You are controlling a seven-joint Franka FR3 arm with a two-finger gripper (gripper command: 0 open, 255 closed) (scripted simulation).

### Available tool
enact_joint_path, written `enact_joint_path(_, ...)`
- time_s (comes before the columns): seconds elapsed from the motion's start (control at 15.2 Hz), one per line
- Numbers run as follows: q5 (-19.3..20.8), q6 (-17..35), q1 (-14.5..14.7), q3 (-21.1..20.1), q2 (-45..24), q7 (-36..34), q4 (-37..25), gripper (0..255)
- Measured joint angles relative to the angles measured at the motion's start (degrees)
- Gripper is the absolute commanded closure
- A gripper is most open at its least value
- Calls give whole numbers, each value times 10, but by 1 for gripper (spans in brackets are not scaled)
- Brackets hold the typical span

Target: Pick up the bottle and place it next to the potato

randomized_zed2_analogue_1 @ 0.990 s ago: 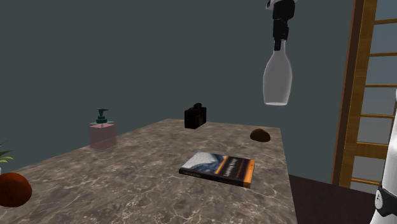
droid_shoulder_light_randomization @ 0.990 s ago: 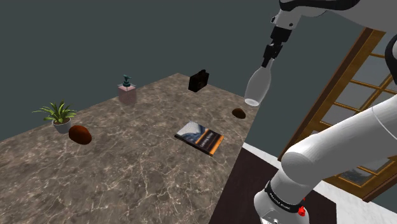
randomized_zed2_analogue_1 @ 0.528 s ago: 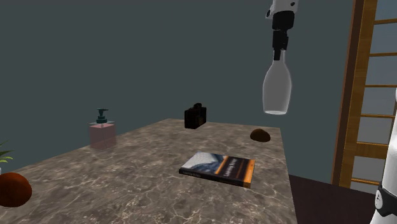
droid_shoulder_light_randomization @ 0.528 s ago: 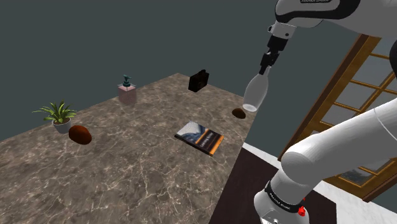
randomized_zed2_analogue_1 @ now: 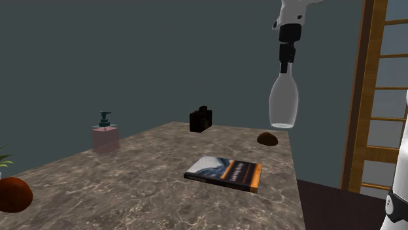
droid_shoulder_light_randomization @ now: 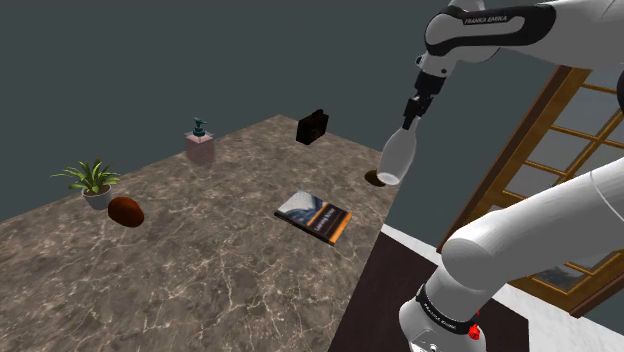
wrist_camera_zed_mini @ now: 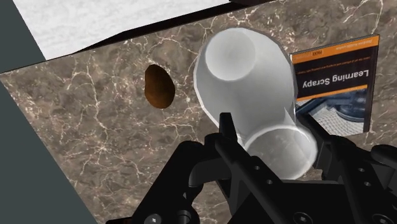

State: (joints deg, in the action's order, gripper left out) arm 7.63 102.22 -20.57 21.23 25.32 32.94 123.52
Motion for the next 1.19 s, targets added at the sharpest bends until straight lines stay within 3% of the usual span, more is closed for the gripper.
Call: enact_joint_path(1.19, 7, 142, -4, 18, -18, 3, 125, 255)
